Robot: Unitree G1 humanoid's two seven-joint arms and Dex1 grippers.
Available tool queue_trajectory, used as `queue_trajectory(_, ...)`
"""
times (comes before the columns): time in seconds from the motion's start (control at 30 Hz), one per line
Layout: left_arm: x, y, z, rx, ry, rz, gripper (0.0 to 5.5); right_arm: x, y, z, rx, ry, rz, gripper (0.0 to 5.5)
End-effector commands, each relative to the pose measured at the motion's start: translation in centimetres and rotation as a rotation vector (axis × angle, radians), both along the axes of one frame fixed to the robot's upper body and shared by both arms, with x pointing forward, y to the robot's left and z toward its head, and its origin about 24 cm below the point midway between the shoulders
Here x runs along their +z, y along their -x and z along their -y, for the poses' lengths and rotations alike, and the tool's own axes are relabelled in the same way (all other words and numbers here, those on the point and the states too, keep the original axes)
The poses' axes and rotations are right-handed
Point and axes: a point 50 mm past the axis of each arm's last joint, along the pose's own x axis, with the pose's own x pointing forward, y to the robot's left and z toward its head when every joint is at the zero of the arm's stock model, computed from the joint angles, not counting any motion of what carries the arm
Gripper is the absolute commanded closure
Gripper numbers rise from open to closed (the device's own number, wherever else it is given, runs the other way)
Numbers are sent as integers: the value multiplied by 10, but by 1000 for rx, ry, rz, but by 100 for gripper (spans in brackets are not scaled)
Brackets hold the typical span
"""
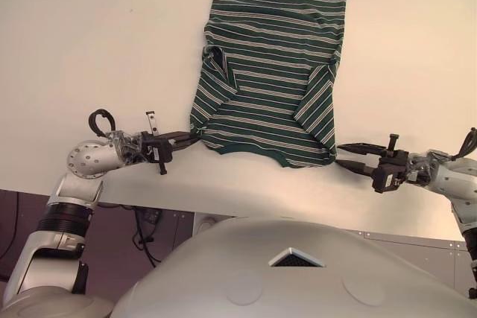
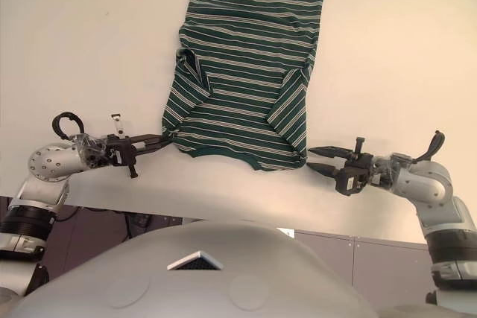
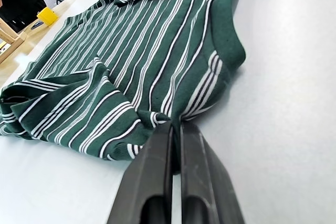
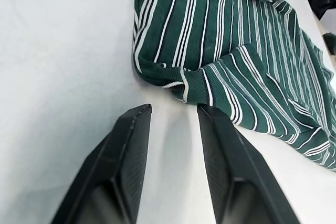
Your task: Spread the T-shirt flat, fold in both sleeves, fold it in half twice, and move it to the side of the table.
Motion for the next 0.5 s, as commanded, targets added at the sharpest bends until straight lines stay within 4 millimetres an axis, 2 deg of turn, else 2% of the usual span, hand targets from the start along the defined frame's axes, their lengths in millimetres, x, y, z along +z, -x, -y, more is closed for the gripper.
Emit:
queue_trajectory(0.03, -12, 8, -3, -17, -48, -81, 550, -13, 7, -2, 22, 31, -49, 390)
queue_trajectory(0.13, -12, 7, -2, -17, -44, -80, 550, -16, 6, -5, 32, 18, -45, 390)
queue_trajectory(0.4, -12, 2, 0, -17, -40, -75, 550, -18, 4, -11, 45, -5, -44, 538)
queue_trajectory(0.5, -12, 0, 1, -16, -40, -74, 550, -18, 4, -13, 46, -17, -46, 547)
